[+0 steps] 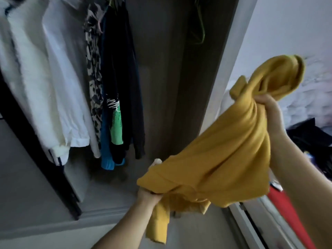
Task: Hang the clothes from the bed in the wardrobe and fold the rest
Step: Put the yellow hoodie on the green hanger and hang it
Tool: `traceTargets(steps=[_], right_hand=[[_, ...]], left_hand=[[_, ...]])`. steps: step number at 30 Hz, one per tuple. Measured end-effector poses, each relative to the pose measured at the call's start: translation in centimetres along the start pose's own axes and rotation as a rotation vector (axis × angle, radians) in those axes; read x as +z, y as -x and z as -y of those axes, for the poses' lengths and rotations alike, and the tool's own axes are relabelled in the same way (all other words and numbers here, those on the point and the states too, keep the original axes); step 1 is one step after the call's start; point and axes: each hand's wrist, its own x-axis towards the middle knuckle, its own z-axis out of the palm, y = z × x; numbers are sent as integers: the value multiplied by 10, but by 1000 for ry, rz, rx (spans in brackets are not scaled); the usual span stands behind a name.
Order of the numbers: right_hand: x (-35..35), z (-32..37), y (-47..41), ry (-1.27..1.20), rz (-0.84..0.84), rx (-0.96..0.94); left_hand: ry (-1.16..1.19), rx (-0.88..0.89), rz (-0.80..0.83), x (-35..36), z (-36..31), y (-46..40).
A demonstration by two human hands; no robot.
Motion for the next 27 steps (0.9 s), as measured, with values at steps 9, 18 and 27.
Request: traceTargets(steps=[9,18,27], right_hand=[[-118,-97,76,600,168,703],[-63,-144,31,562,65,351],[-37,-188,42,448,371,599]], left_hand=[[-328,132,155,82,-9,-8],[-737,234,-104,127,-8,8],[-806,298,-187,134,-33,30]])
